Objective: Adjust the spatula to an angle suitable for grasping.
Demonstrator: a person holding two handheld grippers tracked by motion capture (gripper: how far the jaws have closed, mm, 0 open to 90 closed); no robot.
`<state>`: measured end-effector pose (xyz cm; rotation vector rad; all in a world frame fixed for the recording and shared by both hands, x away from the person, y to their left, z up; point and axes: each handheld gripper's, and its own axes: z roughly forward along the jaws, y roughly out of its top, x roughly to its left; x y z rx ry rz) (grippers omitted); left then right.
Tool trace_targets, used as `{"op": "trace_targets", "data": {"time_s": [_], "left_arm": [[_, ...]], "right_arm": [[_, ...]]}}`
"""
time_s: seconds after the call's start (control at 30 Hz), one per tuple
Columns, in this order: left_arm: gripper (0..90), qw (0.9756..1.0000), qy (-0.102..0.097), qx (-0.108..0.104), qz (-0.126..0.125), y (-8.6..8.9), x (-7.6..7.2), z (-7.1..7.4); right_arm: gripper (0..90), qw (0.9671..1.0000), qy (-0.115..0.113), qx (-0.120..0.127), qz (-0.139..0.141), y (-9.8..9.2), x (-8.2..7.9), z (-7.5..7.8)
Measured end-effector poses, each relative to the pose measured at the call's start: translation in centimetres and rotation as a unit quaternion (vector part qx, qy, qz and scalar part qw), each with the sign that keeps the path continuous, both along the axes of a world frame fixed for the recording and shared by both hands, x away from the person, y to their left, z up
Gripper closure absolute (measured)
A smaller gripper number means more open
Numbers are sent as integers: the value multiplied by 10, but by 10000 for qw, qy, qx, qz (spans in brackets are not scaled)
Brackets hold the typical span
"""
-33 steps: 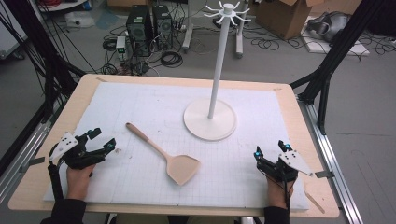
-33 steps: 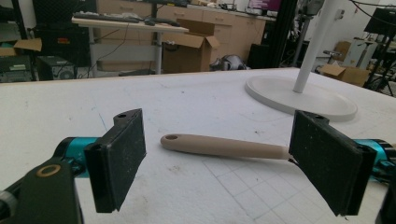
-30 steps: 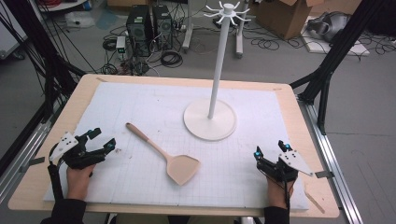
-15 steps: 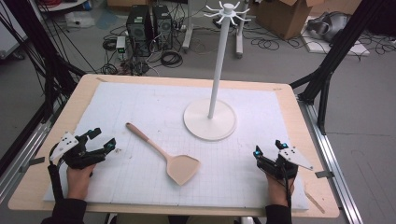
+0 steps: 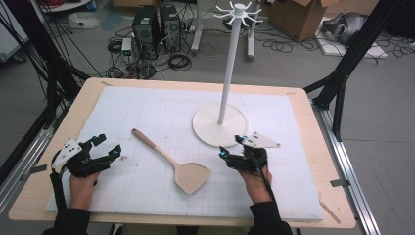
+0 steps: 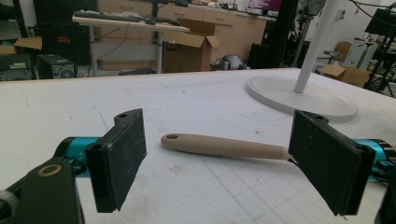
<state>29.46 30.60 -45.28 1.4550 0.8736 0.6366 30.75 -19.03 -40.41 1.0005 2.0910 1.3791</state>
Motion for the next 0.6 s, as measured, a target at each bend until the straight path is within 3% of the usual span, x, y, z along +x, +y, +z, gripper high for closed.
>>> {"op": "trace_targets", "data": {"time_s": [0.03, 0.07, 0.13, 0.17, 0.27, 0.3, 0.6], "left_arm": [[193, 10000, 3, -4, 5, 0, 0, 0], [194, 10000, 6, -7, 6, 0, 0, 0], [195, 10000, 13, -7, 3, 0, 0, 0], [195, 10000, 13, -8, 1, 0, 0, 0], [196, 10000, 15, -38, 3, 0, 0, 0], [196, 10000, 13, -29, 0, 0, 0, 0], [196, 10000, 12, -46, -5, 0, 0, 0]], "right_arm": [[328, 9998, 65, -65, 158, 11, 3, 2], [365, 9984, 183, -189, 494, 32, 11, 4], [378, 9958, 343, -322, 780, 54, 18, 5], [378, 9958, 343, -322, 780, 54, 18, 5], [392, 9909, 534, -504, 1126, 81, 27, 4], [395, 9871, 725, -631, 1279, 96, 31, 2], [416, 9753, 1089, -929, 1683, 136, 42, -7]]}}
